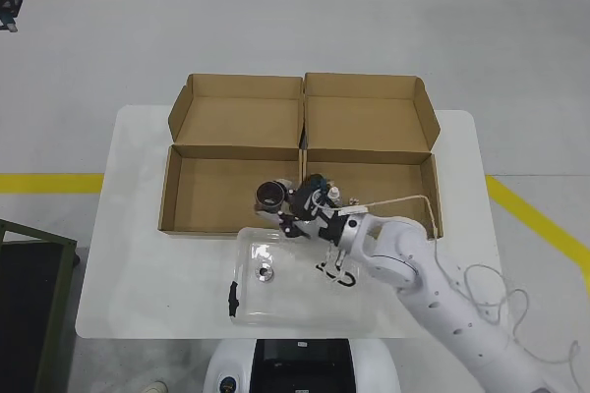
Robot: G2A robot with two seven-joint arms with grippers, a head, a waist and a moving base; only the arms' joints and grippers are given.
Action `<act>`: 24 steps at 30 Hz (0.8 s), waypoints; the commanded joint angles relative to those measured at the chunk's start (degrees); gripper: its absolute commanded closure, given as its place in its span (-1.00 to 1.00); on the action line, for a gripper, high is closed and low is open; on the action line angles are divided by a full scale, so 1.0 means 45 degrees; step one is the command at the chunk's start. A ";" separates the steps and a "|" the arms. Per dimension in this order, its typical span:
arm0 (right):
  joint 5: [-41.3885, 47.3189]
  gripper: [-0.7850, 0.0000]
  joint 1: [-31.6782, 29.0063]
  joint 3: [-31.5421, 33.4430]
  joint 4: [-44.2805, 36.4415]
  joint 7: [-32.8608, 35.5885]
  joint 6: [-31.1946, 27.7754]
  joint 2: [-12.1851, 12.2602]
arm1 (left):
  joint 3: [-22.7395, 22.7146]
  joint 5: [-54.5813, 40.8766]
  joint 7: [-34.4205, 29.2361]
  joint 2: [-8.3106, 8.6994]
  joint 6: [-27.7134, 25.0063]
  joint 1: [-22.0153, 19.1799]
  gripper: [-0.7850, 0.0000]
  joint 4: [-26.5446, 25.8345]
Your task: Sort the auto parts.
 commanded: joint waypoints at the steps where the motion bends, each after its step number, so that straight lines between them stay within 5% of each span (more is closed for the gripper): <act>1: -0.0332 1.00 0.0362 -0.0255 0.0271 0.0161 0.0163 -0.0105 | 0.0000 0.0000 -0.0001 0.0000 0.0000 0.0000 -1.00 0.0000; 24: -0.0963 1.00 0.2704 -0.2050 0.3268 0.2845 0.0875 -0.1229 | 0.0000 0.0000 -0.0001 0.0000 0.0000 0.0000 -1.00 0.0000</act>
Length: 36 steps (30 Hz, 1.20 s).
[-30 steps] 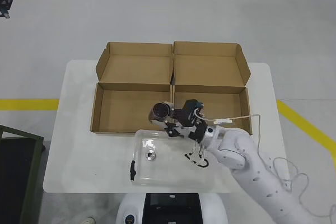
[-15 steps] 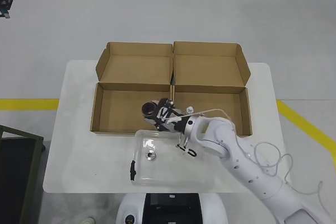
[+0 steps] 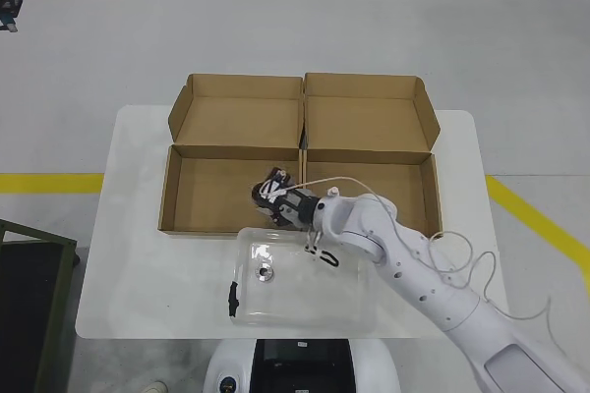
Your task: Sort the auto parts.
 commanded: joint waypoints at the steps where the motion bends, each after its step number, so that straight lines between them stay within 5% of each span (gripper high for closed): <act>1: 0.0027 1.00 0.0098 -0.0066 0.0253 0.0100 -0.0008 -0.0073 | 0.0000 0.0000 -0.0001 0.0000 0.0000 0.0000 -1.00 0.0000; 23: 0.0237 0.98 0.0656 -0.0583 0.1754 0.0921 -0.0473 -0.0745 | 0.0000 0.0000 -0.0001 0.0000 0.0000 0.0000 -1.00 0.0000; 27: 0.0212 0.25 0.0689 -0.0573 0.1888 0.0995 -0.0496 -0.0824 | 0.0000 0.0000 -0.0001 0.0000 0.0000 0.0000 -1.00 0.0000; 36: 0.0172 0.04 0.0701 -0.0405 0.1960 0.1089 -0.0618 -0.0933 | 0.0000 0.0000 -0.0001 0.0000 0.0000 0.0000 -1.00 0.0000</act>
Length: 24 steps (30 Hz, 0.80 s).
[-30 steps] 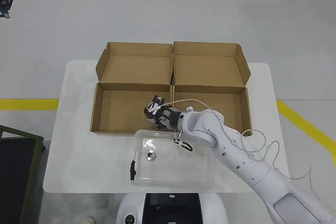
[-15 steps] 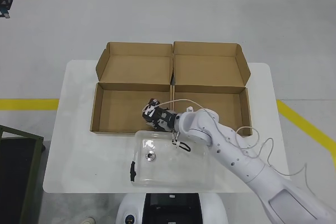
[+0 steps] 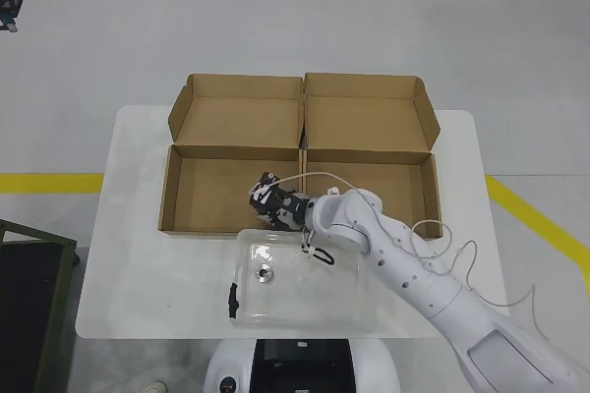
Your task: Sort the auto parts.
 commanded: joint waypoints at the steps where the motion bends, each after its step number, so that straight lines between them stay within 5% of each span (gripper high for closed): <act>1: -0.0031 0.03 -0.0013 0.0062 -0.0049 -0.0047 -0.0019 -0.0012 | 0.0000 0.0000 -0.0001 0.0000 0.0000 0.0000 -1.00 0.0000; 17: -0.0371 -0.84 -0.0553 0.1048 -0.2492 -0.0465 -0.0468 0.0140 | 0.0000 0.0000 -0.0001 0.0000 0.0000 0.0000 -1.00 0.0000; 24: -0.0354 -0.80 -0.1543 0.1755 -0.4567 -0.0334 -0.1099 0.0418 | 0.0000 0.0000 -0.0001 0.0000 0.0000 0.0000 -1.00 0.0000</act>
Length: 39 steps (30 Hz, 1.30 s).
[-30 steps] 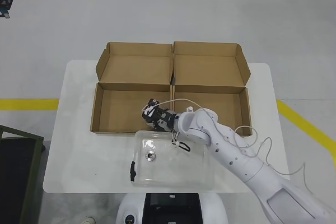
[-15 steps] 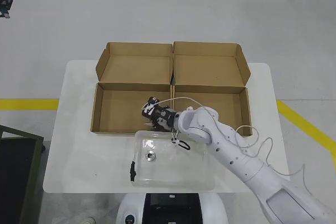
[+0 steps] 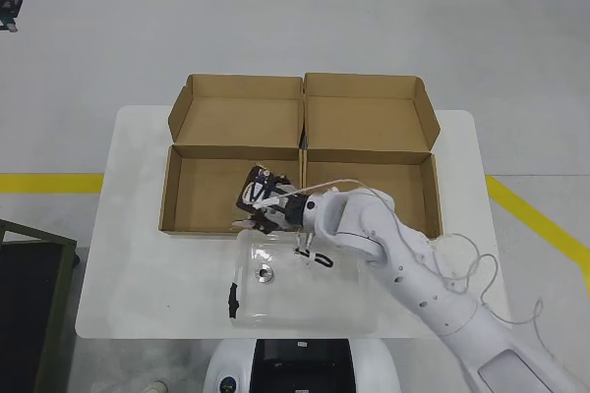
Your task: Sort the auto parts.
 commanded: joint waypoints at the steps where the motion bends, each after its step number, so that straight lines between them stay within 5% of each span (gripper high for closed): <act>1: 0.0001 -0.71 -0.0413 0.0247 -0.0629 0.0089 -0.0273 0.0114 | 0.0000 0.0000 -0.0001 0.0000 0.0000 0.0000 -1.00 0.0000; 17: -0.1578 -0.74 -0.3409 0.1295 -0.3729 0.0992 -0.3198 0.0998 | 0.0000 0.0000 -0.0001 0.0000 0.0000 0.0000 -1.00 0.0000; 19: -0.2022 -0.92 -0.3616 0.1249 -0.3862 0.1050 -0.3488 0.1069 | 0.0000 0.0000 -0.0001 0.0000 0.0000 0.0000 -1.00 0.0000; 31: -0.2884 -0.68 -0.4151 0.0982 -0.2814 0.0396 -0.3730 0.1227 | 0.0000 0.0000 -0.0001 0.0000 0.0000 0.0000 -1.00 0.0000; 39: -0.3773 -0.74 -0.3827 0.0433 -0.1875 -0.0462 -0.3784 0.1169 | 0.0000 0.0000 -0.0001 0.0000 0.0000 0.0000 -1.00 0.0000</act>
